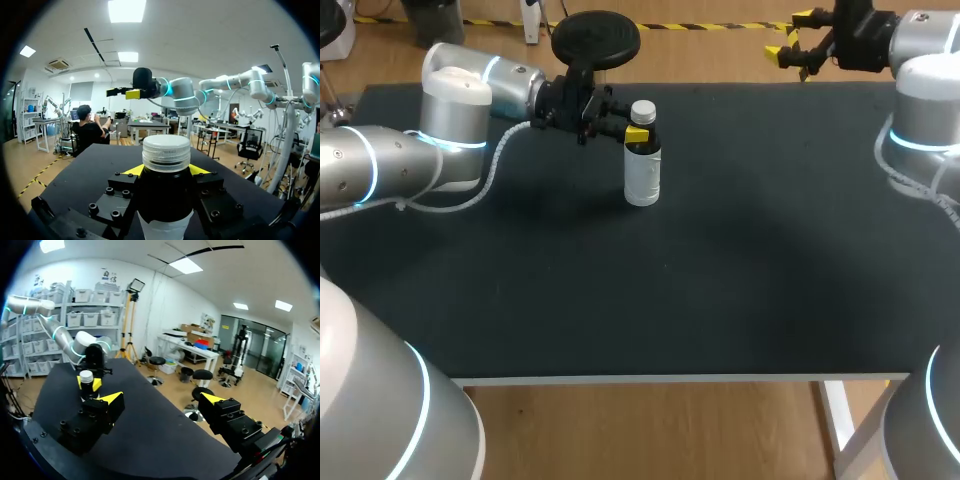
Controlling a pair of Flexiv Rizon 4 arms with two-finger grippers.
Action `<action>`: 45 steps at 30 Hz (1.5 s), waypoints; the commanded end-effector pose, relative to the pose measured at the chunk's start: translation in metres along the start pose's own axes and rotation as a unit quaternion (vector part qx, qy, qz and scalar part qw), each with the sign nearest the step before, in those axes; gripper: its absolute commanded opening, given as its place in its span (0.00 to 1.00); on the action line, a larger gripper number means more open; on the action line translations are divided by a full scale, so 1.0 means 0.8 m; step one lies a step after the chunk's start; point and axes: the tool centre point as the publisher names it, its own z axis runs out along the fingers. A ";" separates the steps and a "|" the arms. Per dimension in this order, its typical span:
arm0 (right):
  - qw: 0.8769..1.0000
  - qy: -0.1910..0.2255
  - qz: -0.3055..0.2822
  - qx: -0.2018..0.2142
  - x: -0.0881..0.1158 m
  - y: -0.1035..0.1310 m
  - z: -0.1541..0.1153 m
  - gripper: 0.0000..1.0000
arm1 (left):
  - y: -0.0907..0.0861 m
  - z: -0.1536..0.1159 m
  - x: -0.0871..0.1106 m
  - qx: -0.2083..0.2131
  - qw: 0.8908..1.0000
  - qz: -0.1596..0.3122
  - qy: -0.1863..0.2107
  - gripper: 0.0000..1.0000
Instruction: Unscrew the bottle cap
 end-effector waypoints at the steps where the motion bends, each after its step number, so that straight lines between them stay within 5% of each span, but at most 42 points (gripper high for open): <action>1: 0.996 0.092 -0.005 -0.016 -0.001 -0.008 0.007 1.00 | 0.003 -0.001 -0.005 0.001 1.000 0.000 0.004 0.00; 24: 0.978 0.207 0.023 -0.021 0.102 -0.011 0.062 1.00 | 0.003 -0.001 -0.005 0.001 1.000 0.000 0.004 0.00; 45: 0.976 0.217 0.022 -0.015 0.111 -0.010 0.070 1.00 | 0.003 -0.001 -0.005 0.001 1.000 0.000 0.004 0.00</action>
